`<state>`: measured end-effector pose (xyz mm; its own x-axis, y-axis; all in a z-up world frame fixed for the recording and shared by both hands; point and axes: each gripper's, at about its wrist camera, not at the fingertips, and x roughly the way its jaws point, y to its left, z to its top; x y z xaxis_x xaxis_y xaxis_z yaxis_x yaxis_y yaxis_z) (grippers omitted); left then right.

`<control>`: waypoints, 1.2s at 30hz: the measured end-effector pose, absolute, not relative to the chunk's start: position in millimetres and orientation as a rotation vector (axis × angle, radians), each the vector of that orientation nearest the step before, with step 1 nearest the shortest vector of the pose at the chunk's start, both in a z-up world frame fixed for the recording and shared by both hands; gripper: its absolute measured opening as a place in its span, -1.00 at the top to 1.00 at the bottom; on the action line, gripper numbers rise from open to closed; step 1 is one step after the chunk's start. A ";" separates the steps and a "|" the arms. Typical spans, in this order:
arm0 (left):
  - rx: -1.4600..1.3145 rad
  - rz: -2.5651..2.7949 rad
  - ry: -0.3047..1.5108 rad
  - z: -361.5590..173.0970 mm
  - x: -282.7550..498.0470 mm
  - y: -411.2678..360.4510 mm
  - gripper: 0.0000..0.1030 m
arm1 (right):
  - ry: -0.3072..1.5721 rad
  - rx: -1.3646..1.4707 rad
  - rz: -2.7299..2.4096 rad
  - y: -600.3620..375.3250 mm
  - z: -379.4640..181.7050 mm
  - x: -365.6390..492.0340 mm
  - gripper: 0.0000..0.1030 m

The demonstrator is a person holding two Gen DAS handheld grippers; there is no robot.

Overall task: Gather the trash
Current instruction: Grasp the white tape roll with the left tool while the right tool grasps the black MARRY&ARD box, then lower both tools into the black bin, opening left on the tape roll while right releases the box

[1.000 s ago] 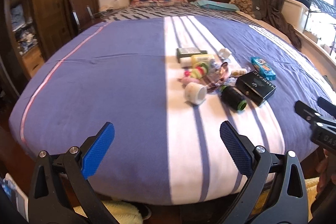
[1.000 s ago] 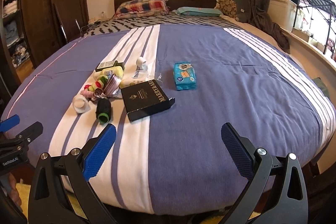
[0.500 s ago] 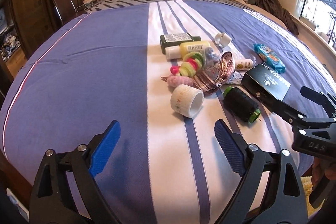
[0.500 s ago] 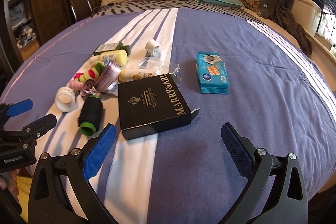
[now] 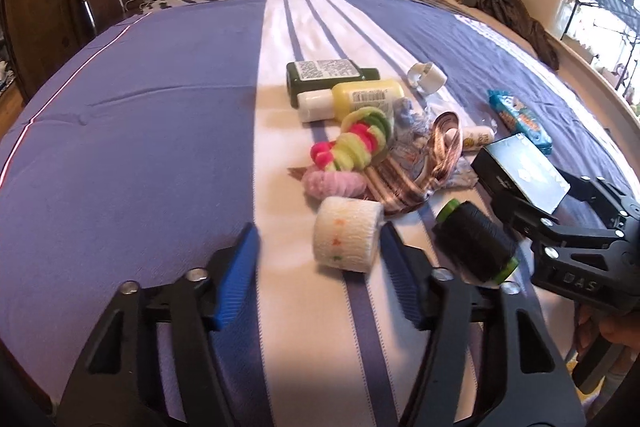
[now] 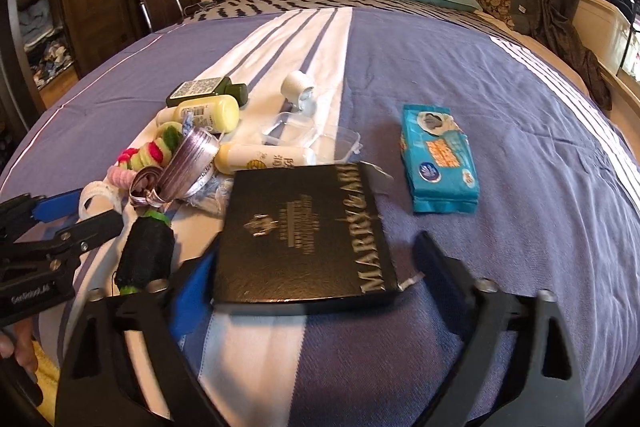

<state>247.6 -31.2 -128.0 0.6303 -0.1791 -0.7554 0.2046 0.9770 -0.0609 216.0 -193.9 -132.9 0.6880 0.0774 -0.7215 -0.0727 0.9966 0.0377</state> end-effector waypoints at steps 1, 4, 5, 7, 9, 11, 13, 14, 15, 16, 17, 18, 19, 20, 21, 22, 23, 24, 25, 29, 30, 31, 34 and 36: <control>0.025 -0.234 0.859 -127.8 247.4 -32.1 0.16 | 0.803 0.008 0.083 -194.1 -132.2 215.5 -0.45; 0.016 -0.257 0.864 -128.8 246.8 -35.3 0.55 | 0.798 0.028 0.083 -196.7 -130.7 212.5 -0.42; 0.023 -0.253 0.861 -128.7 245.7 -36.6 0.55 | 0.797 0.030 0.081 -197.7 -130.2 211.5 -0.42; 0.028 -0.247 0.859 -128.2 241.6 -37.1 0.55 | 0.795 0.037 0.072 -200.1 -128.1 206.0 -0.42; 0.025 -0.246 0.856 -125.3 234.1 -36.5 0.56 | 0.791 0.038 0.064 -202.6 -125.6 199.9 -0.42; 0.030 -0.244 0.845 -120.5 224.8 -35.9 0.56 | 0.781 0.040 0.048 -205.9 -120.9 190.0 -0.42; 0.031 -0.242 0.830 -114.0 213.2 -35.5 0.56 | 0.769 0.047 0.039 -207.0 -114.9 179.6 -0.42; 0.032 -0.243 0.823 -110.1 207.1 -35.0 0.56 | 0.759 0.050 0.036 -207.4 -110.6 172.4 -0.42; 0.036 -0.242 0.810 -104.6 198.5 -35.6 0.56 | 0.751 0.053 0.035 -208.1 -107.1 167.0 -0.42; 0.039 -0.240 0.799 -99.1 190.7 -35.3 0.56 | 0.739 0.055 0.035 -207.8 -101.6 159.5 -0.42; 0.042 -0.240 0.785 -93.6 182.5 -35.8 0.56 | 0.728 0.055 0.036 -207.5 -97.0 153.0 -0.42; 0.045 -0.241 0.770 -87.9 173.8 -36.4 0.56 | 0.712 0.055 0.036 -207.0 -90.2 143.2 -0.42; 0.047 -0.243 0.760 -83.9 167.7 -35.7 0.56 | 0.701 0.055 0.035 -206.8 -86.3 136.9 -0.42; 0.049 -0.245 0.746 -78.3 159.1 -36.4 0.56 | 0.691 0.053 0.035 -205.8 -81.6 130.4 -0.42; 0.050 -0.247 0.733 -73.5 152.0 -36.7 0.55 | 0.678 0.050 0.034 -205.2 -76.5 122.4 -0.42; 0.047 -0.252 0.713 -67.3 140.4 -36.7 0.55 | 0.664 0.047 0.033 -204.5 -71.1 113.5 -0.42; 0.044 -0.255 0.702 -63.0 133.9 -36.9 0.55 | 0.650 0.044 0.034 -203.4 -65.7 104.3 -0.42; 0.041 -0.260 0.690 -59.0 125.3 -36.5 0.55 | 0.641 0.043 0.034 -202.6 -61.9 98.3 -0.42; 0.041 -0.263 0.680 -55.7 117.7 -36.5 0.55 | 0.628 0.041 0.034 -201.1 -57.4 90.2 -0.42; 0.041 -0.277 0.643 -44.4 90.2 -35.9 0.55 | 0.590 0.030 0.033 -197.7 -44.4 58.8 -0.42; 0.040 -0.281 0.638 -43.0 85.0 -35.8 0.55 | 0.583 0.028 0.035 -195.9 -42.3 53.0 -0.42; 0.041 -0.285 0.630 -40.9 78.6 -35.2 0.55 | 0.579 0.026 0.036 -194.6 -40.4 48.9 -0.42; 0.039 -0.297 0.612 -36.7 61.9 -34.0 0.55 | 0.564 0.017 0.043 -189.7 -36.4 32.4 -0.42; 0.040 -0.295 0.603 -35.5 52.3 -32.3 0.55 | 0.558 0.017 0.053 -187.1 -34.8 23.8 -0.42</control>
<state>52.3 -32.3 -35.5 0.7828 -0.2615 -0.5646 0.2848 0.9574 -0.0485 23.8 -187.1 -34.8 0.8472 0.0551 -0.5284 -0.0459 0.9985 0.0306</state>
